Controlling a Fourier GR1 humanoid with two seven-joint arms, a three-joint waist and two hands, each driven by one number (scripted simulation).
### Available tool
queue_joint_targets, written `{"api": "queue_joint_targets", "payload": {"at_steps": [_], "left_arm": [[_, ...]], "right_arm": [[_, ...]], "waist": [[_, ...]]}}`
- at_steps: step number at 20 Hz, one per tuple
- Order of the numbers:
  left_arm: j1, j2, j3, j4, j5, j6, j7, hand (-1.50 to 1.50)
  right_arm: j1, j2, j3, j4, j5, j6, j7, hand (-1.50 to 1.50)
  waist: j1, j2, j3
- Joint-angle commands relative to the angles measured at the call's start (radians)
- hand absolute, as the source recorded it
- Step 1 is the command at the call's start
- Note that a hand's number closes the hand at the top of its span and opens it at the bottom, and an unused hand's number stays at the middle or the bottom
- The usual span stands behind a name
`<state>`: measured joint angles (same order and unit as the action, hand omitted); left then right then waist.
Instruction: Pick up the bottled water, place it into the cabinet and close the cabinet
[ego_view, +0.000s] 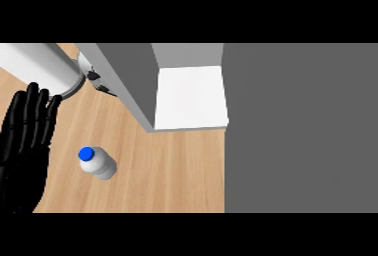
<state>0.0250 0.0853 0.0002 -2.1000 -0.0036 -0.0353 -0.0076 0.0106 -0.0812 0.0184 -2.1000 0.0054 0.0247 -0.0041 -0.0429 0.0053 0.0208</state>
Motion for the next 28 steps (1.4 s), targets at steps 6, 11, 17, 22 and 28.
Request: {"api": "queue_joint_targets", "payload": {"at_steps": [6,11,17,22,28], "left_arm": [[0.065,-0.075,-0.072,-0.097,-0.372,0.234,0.097,-1.50],[0.164,-0.084,-0.225,-0.137,-0.223,0.468,0.212,-1.50],[0.342,-0.085,-0.505,-0.286,-0.408,0.592,0.238,-1.50],[0.443,-0.078,-0.640,-0.362,-0.509,0.611,0.249,-1.50],[0.462,-0.034,-0.622,-0.353,-0.494,0.650,0.238,-1.50]], "right_arm": [[0.249,-0.025,0.052,-0.161,0.024,0.048,0.047,-1.50],[0.359,-0.037,0.078,-0.260,-0.192,0.157,0.117,-1.50],[0.494,-0.058,0.027,-0.411,-0.270,0.184,0.174,-1.50],[0.565,-0.052,-0.010,-0.411,-0.306,0.239,0.097,-1.50],[0.646,-0.049,0.009,-0.505,-0.297,0.246,0.114,-1.50]], "waist": [[0.027,-0.014,-0.019],[0.026,-0.012,-0.020],[0.038,-0.012,-0.020],[0.041,-0.013,-0.020],[0.040,-0.013,-0.021]]}}
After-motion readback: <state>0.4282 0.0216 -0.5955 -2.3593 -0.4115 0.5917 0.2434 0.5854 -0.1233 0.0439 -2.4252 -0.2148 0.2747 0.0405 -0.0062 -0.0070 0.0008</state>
